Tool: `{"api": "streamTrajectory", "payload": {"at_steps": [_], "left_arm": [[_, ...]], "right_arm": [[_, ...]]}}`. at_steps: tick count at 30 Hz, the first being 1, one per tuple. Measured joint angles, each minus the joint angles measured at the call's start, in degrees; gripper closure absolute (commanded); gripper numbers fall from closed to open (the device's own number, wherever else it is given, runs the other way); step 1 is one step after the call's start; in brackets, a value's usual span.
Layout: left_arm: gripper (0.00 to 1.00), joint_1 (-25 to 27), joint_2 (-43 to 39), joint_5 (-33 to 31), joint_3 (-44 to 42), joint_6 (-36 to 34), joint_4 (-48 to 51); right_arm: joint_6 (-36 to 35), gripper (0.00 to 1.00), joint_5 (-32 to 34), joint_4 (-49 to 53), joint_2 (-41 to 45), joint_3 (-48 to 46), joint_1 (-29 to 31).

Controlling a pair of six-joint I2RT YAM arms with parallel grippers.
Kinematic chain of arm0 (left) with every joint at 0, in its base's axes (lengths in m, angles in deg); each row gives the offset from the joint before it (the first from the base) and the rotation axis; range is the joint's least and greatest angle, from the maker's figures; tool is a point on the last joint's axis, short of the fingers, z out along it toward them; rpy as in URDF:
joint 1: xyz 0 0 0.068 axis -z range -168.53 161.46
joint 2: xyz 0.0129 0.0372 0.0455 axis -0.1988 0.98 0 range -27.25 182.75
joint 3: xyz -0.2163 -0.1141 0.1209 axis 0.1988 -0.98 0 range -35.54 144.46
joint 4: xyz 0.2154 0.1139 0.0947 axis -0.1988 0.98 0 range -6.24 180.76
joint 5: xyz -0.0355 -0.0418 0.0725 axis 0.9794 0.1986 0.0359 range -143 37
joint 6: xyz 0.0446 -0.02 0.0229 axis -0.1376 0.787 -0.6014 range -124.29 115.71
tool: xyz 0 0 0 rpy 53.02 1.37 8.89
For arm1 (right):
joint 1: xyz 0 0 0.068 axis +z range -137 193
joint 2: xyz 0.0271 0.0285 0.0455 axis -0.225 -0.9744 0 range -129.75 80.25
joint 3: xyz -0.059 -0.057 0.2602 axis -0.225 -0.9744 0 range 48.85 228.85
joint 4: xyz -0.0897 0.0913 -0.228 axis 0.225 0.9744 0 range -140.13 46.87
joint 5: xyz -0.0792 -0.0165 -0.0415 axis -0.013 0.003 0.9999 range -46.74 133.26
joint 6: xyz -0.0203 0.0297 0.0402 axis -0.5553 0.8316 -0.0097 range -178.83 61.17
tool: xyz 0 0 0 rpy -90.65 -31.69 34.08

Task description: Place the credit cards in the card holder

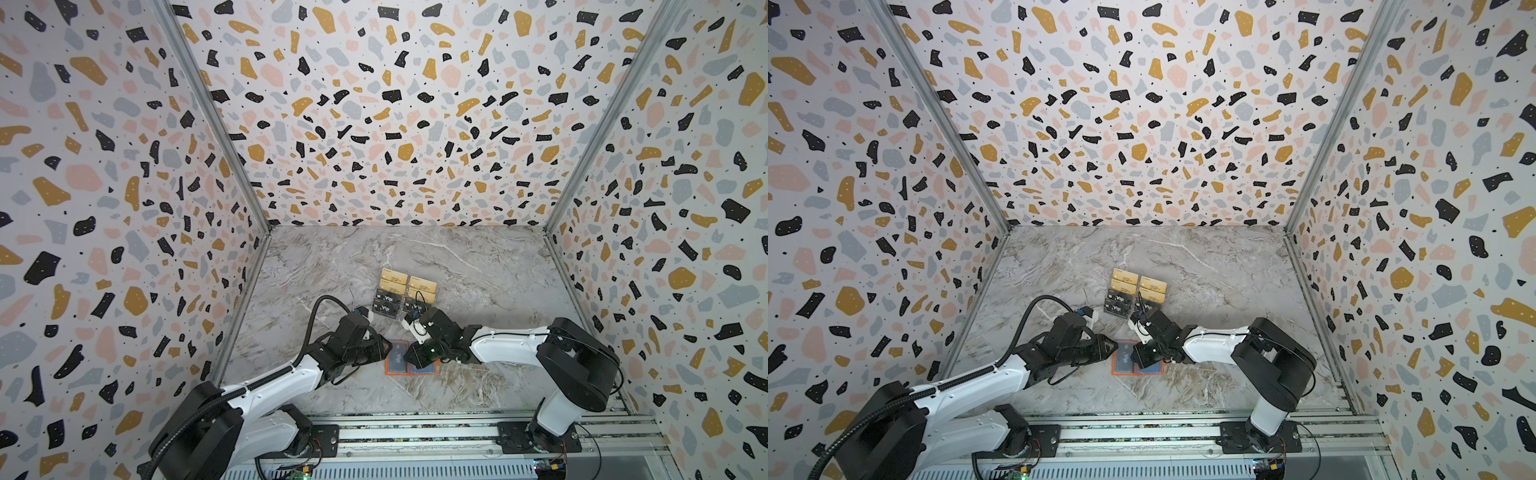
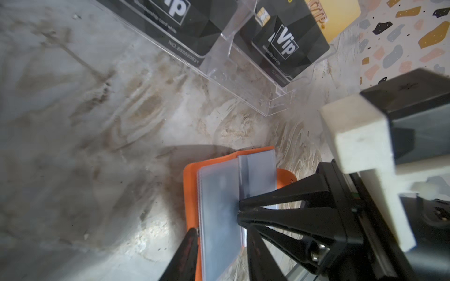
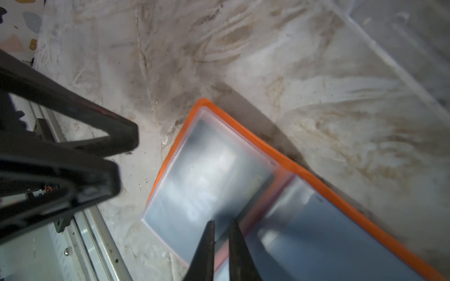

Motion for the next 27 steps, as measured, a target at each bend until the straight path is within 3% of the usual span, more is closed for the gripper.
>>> {"api": "streamTrajectory", "payload": {"at_steps": [15, 27], "left_arm": [[0.66, 0.5, -0.1, 0.2, 2.1, -2.0, -1.4], [0.65, 0.5, -11.3, -9.9, 0.6, -0.6, 6.7]], "right_arm": [[-13.2, 0.79, 0.2, 17.2, 1.7, 19.7, -9.2], [-22.1, 0.78, -0.8, 23.9, -15.3, 42.4, -9.4]]}}
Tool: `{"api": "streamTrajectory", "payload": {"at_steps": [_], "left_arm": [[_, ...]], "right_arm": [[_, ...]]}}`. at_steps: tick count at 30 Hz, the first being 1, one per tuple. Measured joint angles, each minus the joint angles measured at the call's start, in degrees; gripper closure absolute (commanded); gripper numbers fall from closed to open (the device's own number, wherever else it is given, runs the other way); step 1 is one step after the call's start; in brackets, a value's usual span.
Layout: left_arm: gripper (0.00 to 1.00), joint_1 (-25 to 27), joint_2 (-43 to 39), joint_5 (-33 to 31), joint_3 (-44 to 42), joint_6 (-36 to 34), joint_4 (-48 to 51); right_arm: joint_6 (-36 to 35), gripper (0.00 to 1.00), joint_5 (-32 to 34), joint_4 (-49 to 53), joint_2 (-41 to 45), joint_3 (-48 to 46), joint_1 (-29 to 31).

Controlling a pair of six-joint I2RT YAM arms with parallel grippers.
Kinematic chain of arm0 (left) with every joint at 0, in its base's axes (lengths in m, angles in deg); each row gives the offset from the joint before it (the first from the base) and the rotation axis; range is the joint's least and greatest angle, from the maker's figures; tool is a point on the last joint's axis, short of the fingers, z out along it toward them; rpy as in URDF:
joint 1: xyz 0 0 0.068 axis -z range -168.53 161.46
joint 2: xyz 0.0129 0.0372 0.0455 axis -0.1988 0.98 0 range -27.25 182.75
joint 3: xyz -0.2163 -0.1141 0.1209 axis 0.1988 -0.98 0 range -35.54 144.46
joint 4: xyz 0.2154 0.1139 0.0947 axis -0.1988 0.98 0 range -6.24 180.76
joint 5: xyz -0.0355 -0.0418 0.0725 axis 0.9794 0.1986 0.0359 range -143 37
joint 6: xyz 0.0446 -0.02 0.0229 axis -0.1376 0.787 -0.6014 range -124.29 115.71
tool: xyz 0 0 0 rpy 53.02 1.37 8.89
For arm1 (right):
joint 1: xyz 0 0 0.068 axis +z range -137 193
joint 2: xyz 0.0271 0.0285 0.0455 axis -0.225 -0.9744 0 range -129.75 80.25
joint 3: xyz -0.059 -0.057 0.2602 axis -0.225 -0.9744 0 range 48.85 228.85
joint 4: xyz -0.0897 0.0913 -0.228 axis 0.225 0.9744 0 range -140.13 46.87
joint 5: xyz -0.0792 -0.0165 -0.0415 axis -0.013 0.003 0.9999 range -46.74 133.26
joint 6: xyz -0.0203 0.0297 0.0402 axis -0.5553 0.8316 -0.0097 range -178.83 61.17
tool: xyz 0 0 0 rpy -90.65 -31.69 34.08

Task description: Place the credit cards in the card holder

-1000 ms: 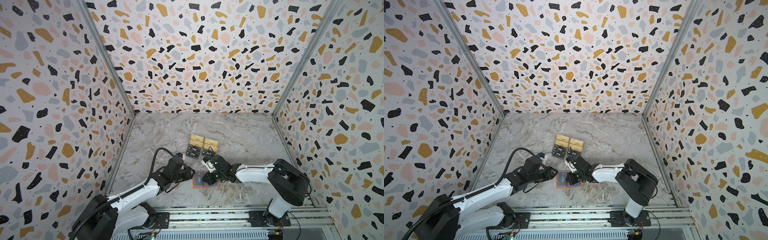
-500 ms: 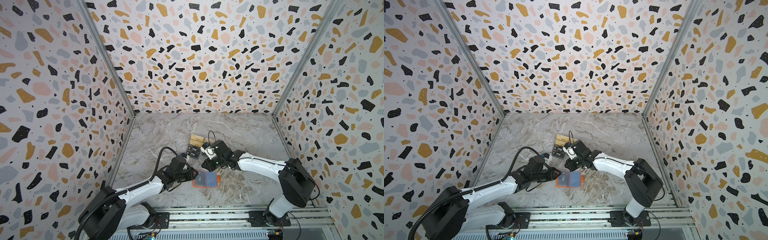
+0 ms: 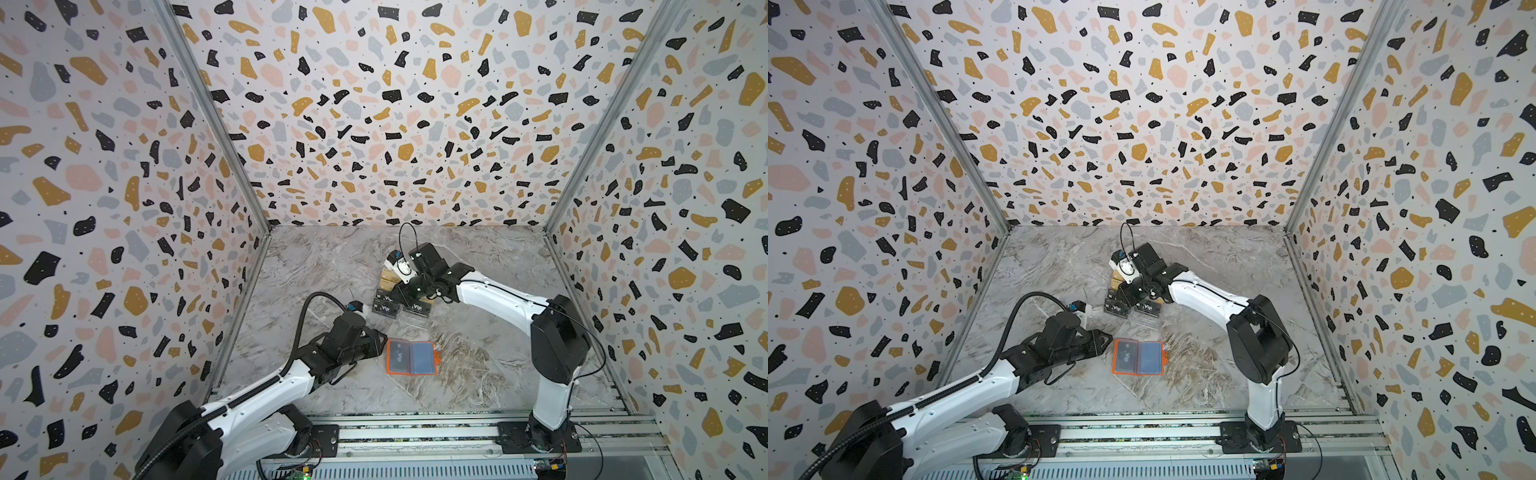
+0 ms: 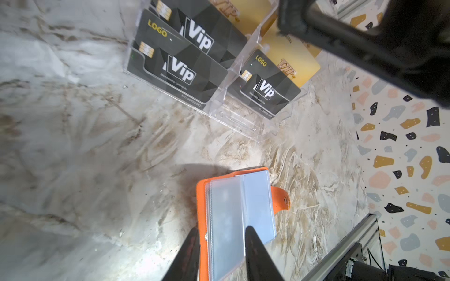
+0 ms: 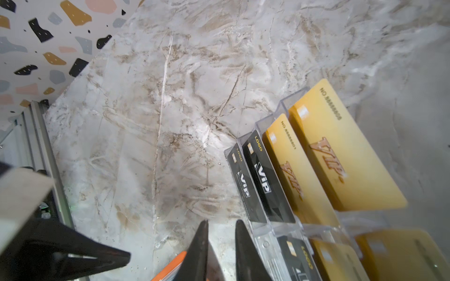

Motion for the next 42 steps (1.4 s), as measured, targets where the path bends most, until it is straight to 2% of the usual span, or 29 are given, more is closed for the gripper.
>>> {"api": "streamTrajectory", "payload": {"at_steps": [6, 20, 42], "left_arm": [[0.64, 0.0, -5.3, -3.8, -1.3, 1.4, 2.1], [0.63, -0.6, -4.9, -4.3, -2.6, 3.8, 2.5], [0.61, -1.9, -4.0, -2.8, -3.4, 3.8, 2.0]], "right_arm": [[-3.7, 0.77, -0.3, 3.6, -6.8, 6.2, 0.3], [-7.7, 0.73, 2.4, 7.5, -13.6, 14.4, 1.8], [-10.5, 0.67, 7.6, 10.7, -16.8, 15.4, 3.3]]}}
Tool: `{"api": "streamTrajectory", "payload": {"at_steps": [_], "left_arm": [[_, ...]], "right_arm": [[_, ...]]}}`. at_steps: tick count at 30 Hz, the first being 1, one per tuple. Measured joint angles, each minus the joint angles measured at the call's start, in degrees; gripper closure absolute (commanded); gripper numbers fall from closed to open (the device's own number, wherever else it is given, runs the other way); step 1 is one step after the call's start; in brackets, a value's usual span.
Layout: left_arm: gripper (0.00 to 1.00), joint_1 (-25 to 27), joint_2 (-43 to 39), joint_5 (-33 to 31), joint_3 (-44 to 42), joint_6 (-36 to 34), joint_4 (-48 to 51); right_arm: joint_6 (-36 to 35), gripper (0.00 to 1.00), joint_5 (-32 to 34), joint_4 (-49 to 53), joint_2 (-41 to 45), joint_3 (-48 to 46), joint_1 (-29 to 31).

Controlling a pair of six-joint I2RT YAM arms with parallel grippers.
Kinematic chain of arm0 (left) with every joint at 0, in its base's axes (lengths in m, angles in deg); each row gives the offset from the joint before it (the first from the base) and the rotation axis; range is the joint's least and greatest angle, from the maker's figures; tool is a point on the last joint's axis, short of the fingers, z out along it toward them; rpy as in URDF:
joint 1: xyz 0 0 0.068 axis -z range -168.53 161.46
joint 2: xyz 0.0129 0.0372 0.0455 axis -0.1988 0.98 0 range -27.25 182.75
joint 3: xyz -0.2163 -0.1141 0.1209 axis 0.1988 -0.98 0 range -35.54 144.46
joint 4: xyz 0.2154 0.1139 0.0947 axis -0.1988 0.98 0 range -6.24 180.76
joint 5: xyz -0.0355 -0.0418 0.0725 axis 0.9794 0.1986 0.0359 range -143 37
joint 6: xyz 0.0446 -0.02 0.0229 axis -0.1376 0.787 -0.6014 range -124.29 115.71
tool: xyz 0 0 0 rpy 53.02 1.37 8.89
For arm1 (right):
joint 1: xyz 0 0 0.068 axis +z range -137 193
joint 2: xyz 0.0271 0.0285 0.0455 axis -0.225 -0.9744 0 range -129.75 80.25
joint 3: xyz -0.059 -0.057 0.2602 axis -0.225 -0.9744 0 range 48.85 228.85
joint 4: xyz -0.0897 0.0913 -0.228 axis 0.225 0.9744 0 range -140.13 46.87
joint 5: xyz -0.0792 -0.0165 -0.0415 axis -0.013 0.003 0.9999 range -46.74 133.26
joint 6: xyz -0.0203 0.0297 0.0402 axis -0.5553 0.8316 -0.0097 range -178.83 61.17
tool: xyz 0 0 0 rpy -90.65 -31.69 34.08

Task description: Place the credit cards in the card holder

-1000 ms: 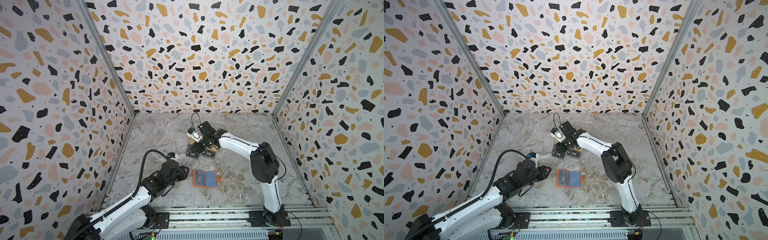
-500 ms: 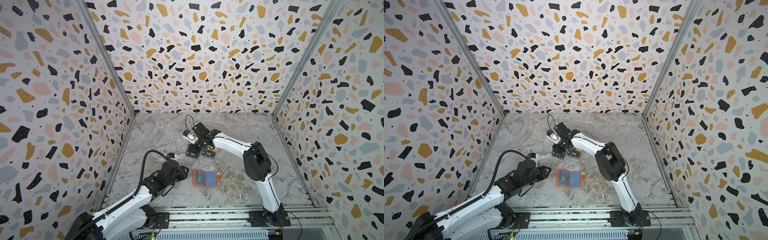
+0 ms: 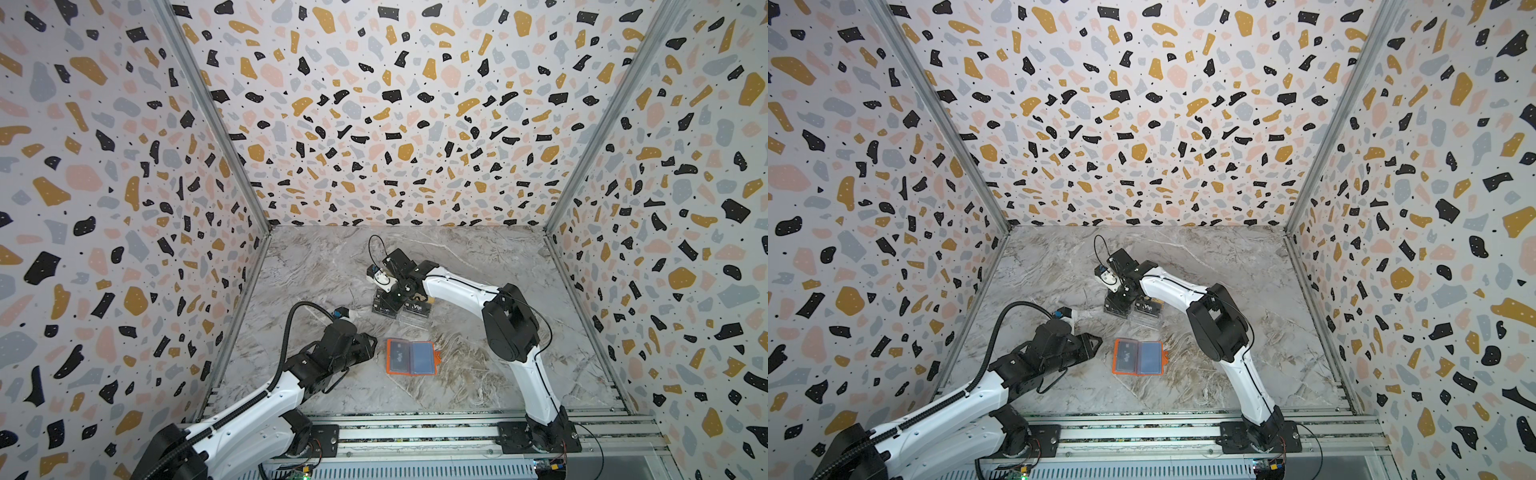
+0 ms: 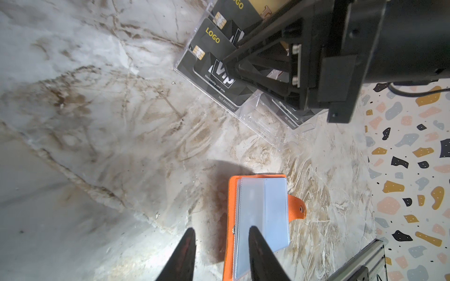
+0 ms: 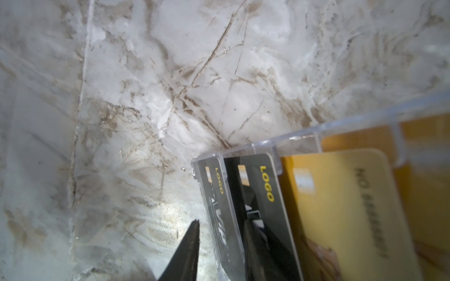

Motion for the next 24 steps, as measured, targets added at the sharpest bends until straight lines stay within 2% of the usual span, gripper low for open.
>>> {"api": "streamTrajectory", "payload": {"at_steps": [15, 24], "left_arm": [[0.59, -0.1, 2.1, 1.7, -0.1, -0.1, -1.8], [0.58, -0.1, 2.2, 1.9, -0.1, -0.1, -2.0]], "right_arm": [[-1.3, 0.84, -0.5, 0.0, -0.1, 0.0, 0.4], [-2.3, 0.88, -0.3, 0.3, -0.1, 0.2, 0.5]]}}
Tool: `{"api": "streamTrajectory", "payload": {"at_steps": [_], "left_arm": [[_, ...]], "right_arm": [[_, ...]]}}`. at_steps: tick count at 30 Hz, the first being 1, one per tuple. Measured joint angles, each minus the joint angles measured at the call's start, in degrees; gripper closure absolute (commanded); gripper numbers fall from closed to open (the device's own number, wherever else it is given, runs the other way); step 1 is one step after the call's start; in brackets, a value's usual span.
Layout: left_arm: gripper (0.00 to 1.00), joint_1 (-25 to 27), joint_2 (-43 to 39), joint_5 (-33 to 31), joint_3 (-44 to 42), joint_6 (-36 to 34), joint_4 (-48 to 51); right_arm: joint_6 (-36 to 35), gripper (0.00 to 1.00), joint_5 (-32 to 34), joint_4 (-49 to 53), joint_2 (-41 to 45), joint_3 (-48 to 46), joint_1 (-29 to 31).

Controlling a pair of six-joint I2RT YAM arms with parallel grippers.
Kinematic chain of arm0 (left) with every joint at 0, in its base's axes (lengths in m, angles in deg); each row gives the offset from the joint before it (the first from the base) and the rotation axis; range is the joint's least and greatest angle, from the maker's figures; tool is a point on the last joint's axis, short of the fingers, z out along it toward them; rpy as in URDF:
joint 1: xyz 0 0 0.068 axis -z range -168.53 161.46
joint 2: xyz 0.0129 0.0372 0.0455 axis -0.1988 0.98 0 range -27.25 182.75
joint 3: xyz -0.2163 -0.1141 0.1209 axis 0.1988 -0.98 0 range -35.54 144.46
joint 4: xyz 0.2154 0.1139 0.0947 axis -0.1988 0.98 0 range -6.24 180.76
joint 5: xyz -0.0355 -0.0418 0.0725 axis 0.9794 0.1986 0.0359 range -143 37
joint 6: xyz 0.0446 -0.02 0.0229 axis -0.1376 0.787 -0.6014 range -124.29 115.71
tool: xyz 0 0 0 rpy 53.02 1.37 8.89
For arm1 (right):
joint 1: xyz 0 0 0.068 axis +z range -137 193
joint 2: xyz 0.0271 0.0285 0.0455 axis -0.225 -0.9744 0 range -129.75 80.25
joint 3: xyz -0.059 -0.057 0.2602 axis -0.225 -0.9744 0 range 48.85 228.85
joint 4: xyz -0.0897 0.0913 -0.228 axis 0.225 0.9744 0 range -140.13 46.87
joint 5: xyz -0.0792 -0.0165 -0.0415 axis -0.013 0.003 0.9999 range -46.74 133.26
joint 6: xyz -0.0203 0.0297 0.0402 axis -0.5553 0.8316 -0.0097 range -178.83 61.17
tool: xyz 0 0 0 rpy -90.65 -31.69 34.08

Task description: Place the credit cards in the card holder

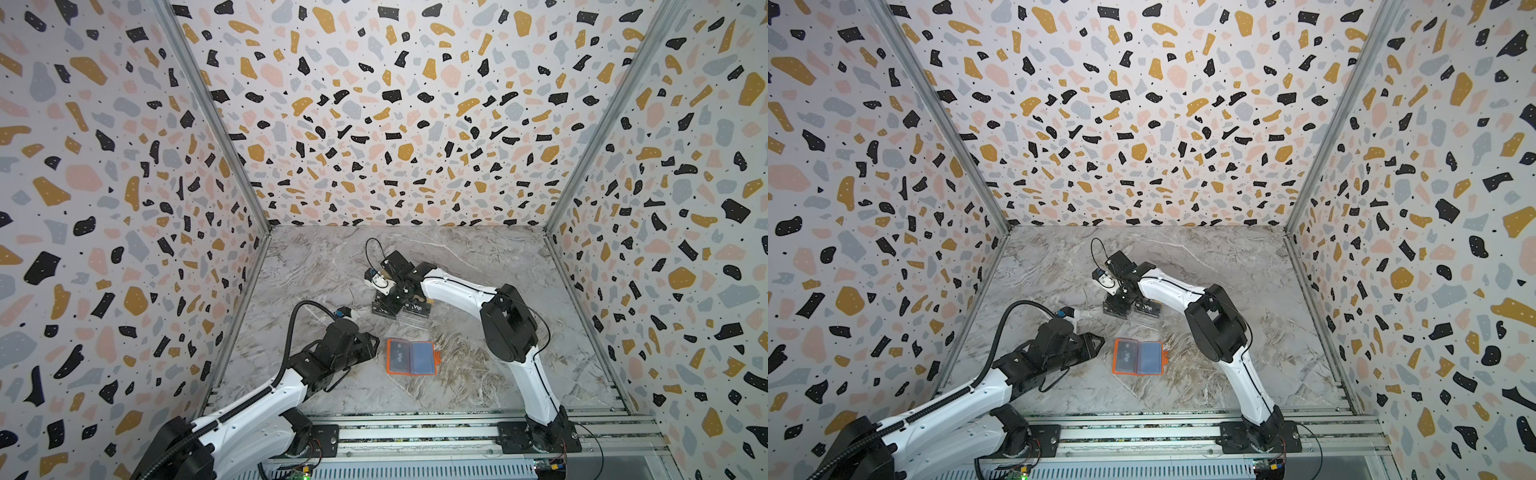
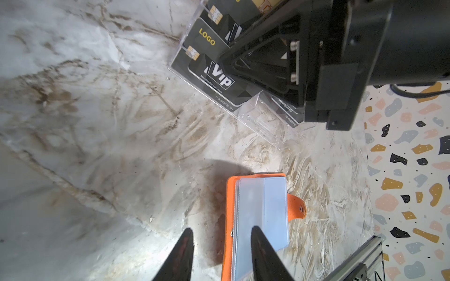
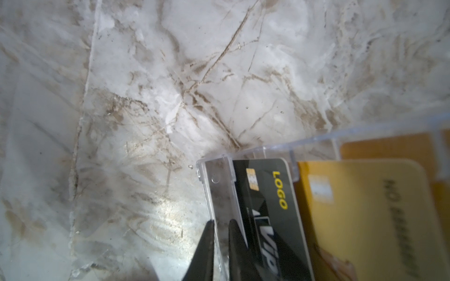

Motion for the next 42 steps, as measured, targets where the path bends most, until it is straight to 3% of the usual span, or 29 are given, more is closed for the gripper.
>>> {"api": "streamTrajectory", "payload": {"at_steps": [3, 10, 20, 29, 37, 42], "left_arm": [[0.58, 0.0, 0.0, 0.2, 0.0, 0.0, 0.0], [0.58, 0.0, 0.0, 0.6, 0.4, 0.0, 0.5], [0.58, 0.0, -1.7, 0.6, 1.9, 0.8, 1.9], [0.58, -0.1, -4.0, -0.5, 3.7, 1.8, 4.1], [0.60, -0.6, -3.1, -0.7, 10.6, -0.8, 8.2], [0.66, -0.6, 5.1, 0.3, 14.0, -5.9, 11.3]], "right_arm": [[-0.6, 0.95, 0.3, 0.4, -0.2, 0.9, 0.0], [-1.4, 1.00, 0.4, 1.2, -0.2, 2.3, 0.0], [-1.6, 1.00, -0.5, 1.3, 1.8, 1.7, -0.1], [1.3, 1.00, -5.0, -0.5, 11.3, -4.6, -1.2], [13.3, 1.00, -16.5, -14.0, 26.5, -26.8, -5.7], [22.9, 1.00, -19.5, -23.6, 36.4, -41.6, -7.5]]}}
